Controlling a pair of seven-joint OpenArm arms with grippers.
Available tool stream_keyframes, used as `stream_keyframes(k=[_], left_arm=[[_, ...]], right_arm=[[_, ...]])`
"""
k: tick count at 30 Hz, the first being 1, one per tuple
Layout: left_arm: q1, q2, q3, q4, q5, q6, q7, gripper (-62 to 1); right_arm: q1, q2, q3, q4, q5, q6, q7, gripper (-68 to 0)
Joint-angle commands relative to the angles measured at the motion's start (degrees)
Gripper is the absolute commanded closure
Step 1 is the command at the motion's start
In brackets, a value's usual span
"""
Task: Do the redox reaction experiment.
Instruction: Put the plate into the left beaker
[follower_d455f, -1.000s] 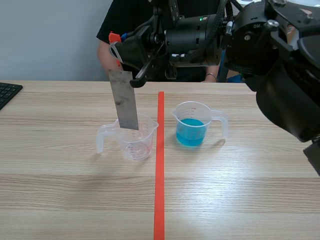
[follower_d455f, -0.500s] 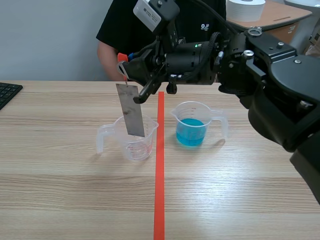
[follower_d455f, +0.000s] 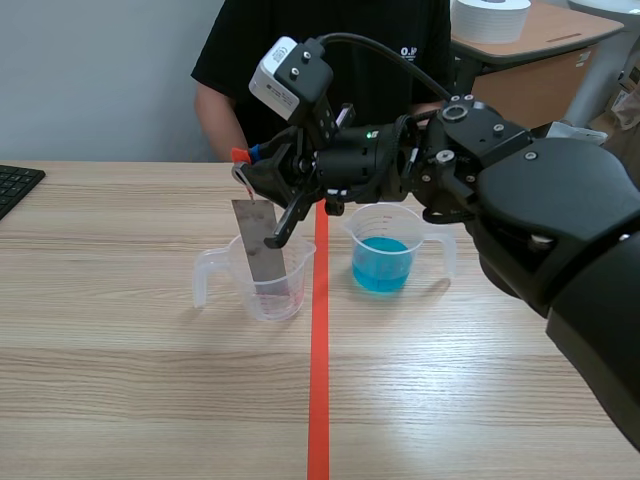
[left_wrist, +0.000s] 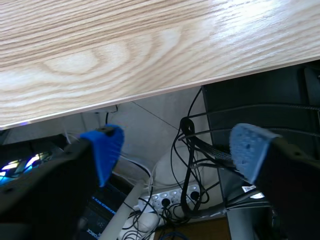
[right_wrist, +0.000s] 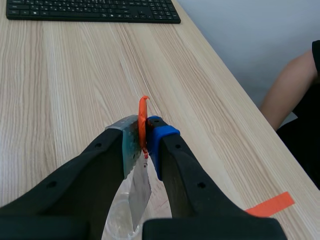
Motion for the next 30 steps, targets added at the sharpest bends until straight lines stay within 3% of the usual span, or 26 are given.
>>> stream_keyframes(k=[1,8,12,15,20,23,26,30], left_arm=[[0.1,0.1,0.1,0.7,-0.3,0.0,-0.4,-52.0],[1.0,0.2,0.1,0.7,-0.3,1.4,-0.5,-53.9],[1.1,0.2,0.1,0.7,-0.3,1.4,-0.4,-62.3],[1.1,0.2,0.1,0.7,-0.3,1.4,-0.4,-62.3],[1.1,0.2,0.1,0.7,-0.3,1.4,-0.4,-62.3],[1.1,0.2,0.1,0.7,-0.3,1.4,-0.4,-62.3],[1.1,0.2,0.1,0.7,-0.3,1.4,-0.4,-62.3],[1.1,0.2,0.1,0.7,-0.3,1.4,-0.4,-62.3]], right_arm=[[1.6,-0.1,0.1,0.7,0.0,0.5,0.3,-1.5],[1.6,-0.8,0.1,0.7,-1.7,0.5,0.2,-2.5],[1.6,-0.8,0.1,0.7,-1.7,0.5,0.2,-4.3],[1.6,-0.8,0.1,0.7,-1.7,0.5,0.2,-4.3],[1.6,-0.8,-0.5,0.8,-1.6,0.5,0.3,-11.0],[1.6,-0.8,-1.9,0.8,-1.6,0.5,0.3,-20.5],[1.6,-0.8,-3.8,0.8,-0.7,0.5,0.3,-39.6],[1.4,-0.8,-6.8,0.8,3.8,0.5,1.4,-63.4]])
